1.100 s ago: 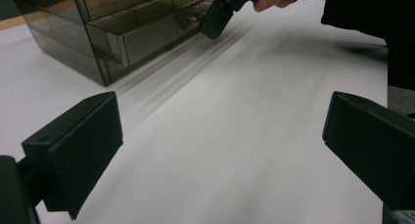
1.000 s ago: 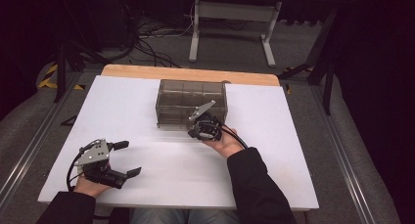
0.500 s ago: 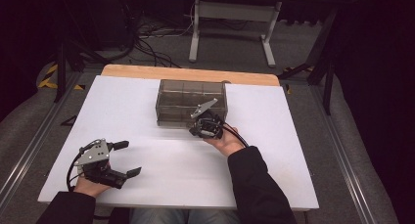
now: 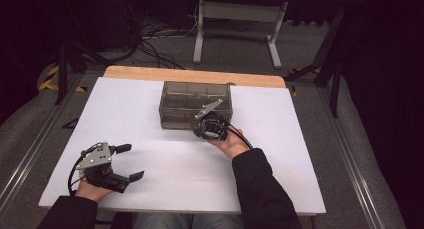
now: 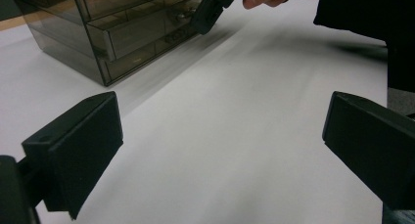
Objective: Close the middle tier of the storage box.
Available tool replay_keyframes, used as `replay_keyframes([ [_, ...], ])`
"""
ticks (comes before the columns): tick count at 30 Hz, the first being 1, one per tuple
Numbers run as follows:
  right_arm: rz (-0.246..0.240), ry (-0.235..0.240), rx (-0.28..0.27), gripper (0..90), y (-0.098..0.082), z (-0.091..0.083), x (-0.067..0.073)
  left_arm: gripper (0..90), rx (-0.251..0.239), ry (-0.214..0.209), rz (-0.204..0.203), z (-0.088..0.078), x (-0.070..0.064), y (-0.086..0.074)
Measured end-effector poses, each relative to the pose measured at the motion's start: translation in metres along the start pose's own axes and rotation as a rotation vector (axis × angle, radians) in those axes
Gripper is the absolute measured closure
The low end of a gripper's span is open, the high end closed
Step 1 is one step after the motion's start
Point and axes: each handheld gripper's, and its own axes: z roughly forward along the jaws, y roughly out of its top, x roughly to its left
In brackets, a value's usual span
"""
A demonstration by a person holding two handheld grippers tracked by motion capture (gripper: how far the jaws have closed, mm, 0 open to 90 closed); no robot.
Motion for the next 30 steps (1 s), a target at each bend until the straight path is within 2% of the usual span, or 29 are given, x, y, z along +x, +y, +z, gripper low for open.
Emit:
replay_keyframes([
  [19,0.021,-0.011,-0.014,90.0,0.002,0.003,-0.008,2.2,0.000,-0.001,-0.003,0.000,0.000,0.000],
  [30,0.026,-0.052,-0.018,90.0,0.004,0.006,-0.011,2.1,-0.001,-0.003,-0.005,0.000,0.000,0.000],
])
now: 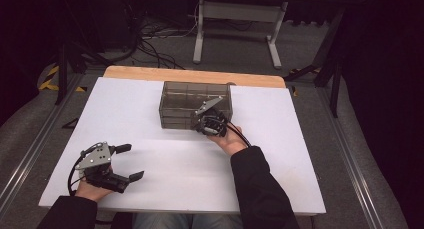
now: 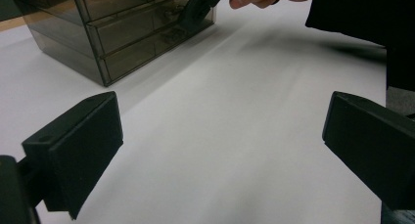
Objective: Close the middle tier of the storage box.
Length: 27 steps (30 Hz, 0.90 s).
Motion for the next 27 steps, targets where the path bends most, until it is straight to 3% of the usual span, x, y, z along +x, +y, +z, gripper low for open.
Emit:
replay_keyframes([
  [2,0.003,-0.020,0.005,90.0,0.000,0.001,0.000,2.2,-0.002,-0.002,-0.003,0.000,0.000,0.000],
  [7,0.015,-0.018,0.007,89.9,0.000,0.002,-0.001,2.2,0.000,-0.001,-0.001,0.000,0.000,0.000],
  [15,0.017,0.012,-0.008,89.7,0.000,-0.008,0.002,2.2,0.000,-0.003,0.003,0.001,-0.001,0.000],
  [27,0.046,0.053,-0.048,72.2,-0.008,-0.028,0.005,2.2,-0.001,-0.002,0.002,0.001,-0.001,0.001],
])
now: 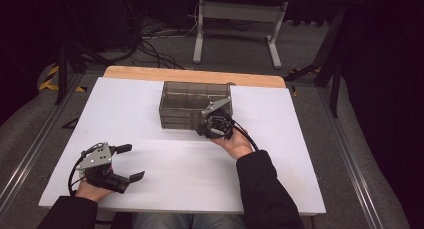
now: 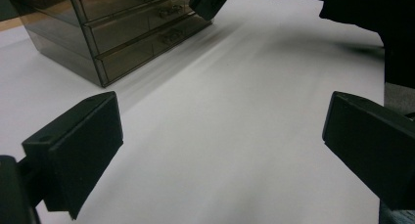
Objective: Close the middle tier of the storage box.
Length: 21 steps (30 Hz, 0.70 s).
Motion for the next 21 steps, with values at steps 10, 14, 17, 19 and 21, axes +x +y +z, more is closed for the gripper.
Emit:
replay_keyframes([
  [10,0.011,0.007,-0.043,53.0,-0.013,-0.017,0.006,2.2,-0.002,0.000,-0.004,0.001,0.001,0.000],
  [14,0.005,0.007,-0.058,41.3,-0.017,-0.022,0.008,2.2,-0.001,0.001,-0.005,0.001,0.001,0.000],
  [17,0.002,0.001,-0.066,28.7,-0.020,-0.026,0.012,2.2,-0.001,0.004,-0.005,0.001,0.002,0.000],
  [19,0.000,-0.006,-0.067,21.7,-0.021,-0.027,0.014,2.2,0.000,0.003,-0.005,0.002,0.001,0.000],
  [21,0.003,-0.018,-0.066,14.7,-0.023,-0.029,0.016,2.2,0.002,0.002,-0.002,0.002,0.001,0.000],
])
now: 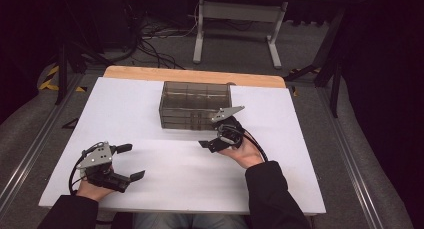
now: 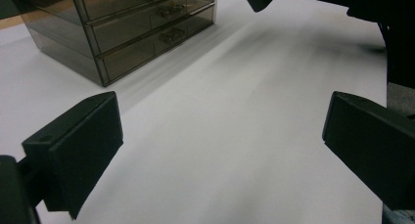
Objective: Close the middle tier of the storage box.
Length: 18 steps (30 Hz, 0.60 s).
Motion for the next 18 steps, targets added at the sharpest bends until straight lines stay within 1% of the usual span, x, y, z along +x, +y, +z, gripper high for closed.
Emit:
replay_keyframes([
  [2,0.000,-0.004,0.005,6.8,-0.002,-0.003,0.002,2.2,0.000,0.002,-0.002,-0.001,-0.001,0.000],
  [6,0.014,-0.011,-0.015,0.1,-0.008,-0.009,0.004,2.2,-0.003,0.003,-0.002,-0.002,0.000,-0.001],
  [7,0.019,-0.012,-0.021,0.1,-0.009,-0.012,0.005,2.2,-0.004,0.000,-0.003,-0.002,0.000,-0.001],
  [9,0.027,-0.030,-0.037,0.0,-0.014,-0.018,0.007,2.2,-0.005,0.001,-0.002,-0.002,-0.001,-0.001],
  [12,0.031,-0.034,-0.044,0.0,-0.018,-0.023,0.008,2.2,-0.003,0.003,-0.001,-0.002,-0.002,-0.001],
  [18,0.065,-0.046,-0.064,0.0,-0.032,-0.033,0.009,2.2,-0.002,0.000,-0.005,-0.002,-0.002,-0.001],
])
